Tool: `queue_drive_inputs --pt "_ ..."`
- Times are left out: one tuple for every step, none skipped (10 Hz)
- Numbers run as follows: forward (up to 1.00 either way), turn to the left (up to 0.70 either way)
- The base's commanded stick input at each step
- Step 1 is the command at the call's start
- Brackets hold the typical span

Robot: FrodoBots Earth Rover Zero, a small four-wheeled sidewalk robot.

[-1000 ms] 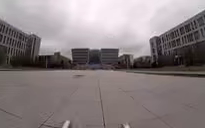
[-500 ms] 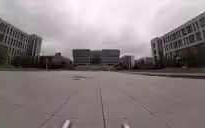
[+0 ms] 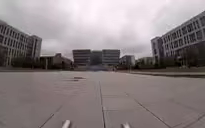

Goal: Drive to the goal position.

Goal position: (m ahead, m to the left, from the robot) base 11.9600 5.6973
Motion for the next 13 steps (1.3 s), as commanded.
queue_drive_inputs --pt "1.00 0.00" --pt "1.00 0.00" --pt "1.00 -0.08" --pt "1.00 -0.18" --pt "1.00 -0.07" --pt "1.00 0.00" --pt "1.00 0.00" --pt "1.00 0.00" --pt "1.00 0.00" --pt "1.00 0.00" --pt "1.00 0.00" --pt "1.00 0.00" --pt "1.00 0.00"
